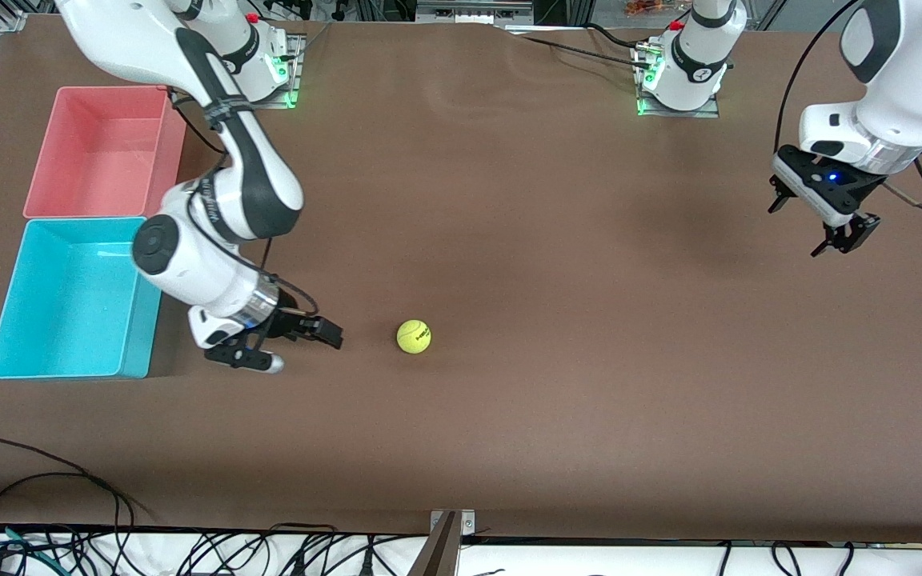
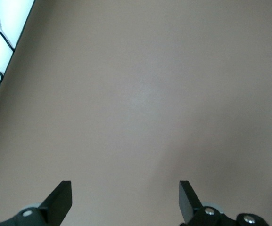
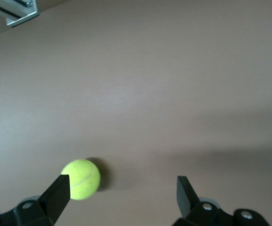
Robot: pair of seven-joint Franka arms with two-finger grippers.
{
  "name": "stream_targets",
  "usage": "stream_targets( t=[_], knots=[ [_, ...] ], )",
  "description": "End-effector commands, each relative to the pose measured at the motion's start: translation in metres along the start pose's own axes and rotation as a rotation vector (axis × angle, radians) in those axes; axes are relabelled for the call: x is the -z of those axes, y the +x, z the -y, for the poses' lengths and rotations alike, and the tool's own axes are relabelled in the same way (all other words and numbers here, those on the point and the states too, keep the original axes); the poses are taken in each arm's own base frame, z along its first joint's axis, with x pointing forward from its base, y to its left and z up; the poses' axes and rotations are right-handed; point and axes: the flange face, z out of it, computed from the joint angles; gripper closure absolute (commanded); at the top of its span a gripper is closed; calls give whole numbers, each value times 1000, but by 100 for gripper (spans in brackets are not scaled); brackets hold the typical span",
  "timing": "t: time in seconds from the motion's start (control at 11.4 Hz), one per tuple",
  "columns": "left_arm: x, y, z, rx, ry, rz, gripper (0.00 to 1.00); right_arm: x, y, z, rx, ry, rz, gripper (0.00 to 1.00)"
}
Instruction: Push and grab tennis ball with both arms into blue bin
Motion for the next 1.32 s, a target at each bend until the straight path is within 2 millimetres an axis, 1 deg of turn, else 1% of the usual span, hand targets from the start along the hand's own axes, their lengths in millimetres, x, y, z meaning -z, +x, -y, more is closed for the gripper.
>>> stream_targets(
  t=[0.0,0.09,0.18,0.26,0.44,0.61,0.79,0.88,0.97,1.05,1.23],
  knots=[
    [46,-6,17,14,-12,36,0,-42,-15,33,11,36,-47,0],
    [56,-5,20,16,-17,39,0,-49,-16,41,43,35,-43,0],
    [63,-5,22,19,-21,42,0,-56,-26,55,111,40,-27,0],
    [71,-9,27,33,-31,50,0,-65,-34,67,176,49,-14,0],
    [86,-7,32,39,-45,53,0,-82,-44,85,243,56,0,0],
    [99,-5,40,61,-71,68,0,-92,-47,83,267,34,5,0],
    [99,-2,46,77,-83,76,0,-105,-53,82,325,-12,7,0],
    [95,-3,48,84,-89,81,0,-108,-57,86,336,-18,9,0],
    [95,-10,51,98,-89,82,0,-113,-59,86,329,-19,11,0],
    [98,-10,52,102,-85,78,0,-114,-59,86,326,-18,11,0],
    [105,-10,53,168,-83,79,0,-115,-62,89,325,-15,14,0]
  ],
)
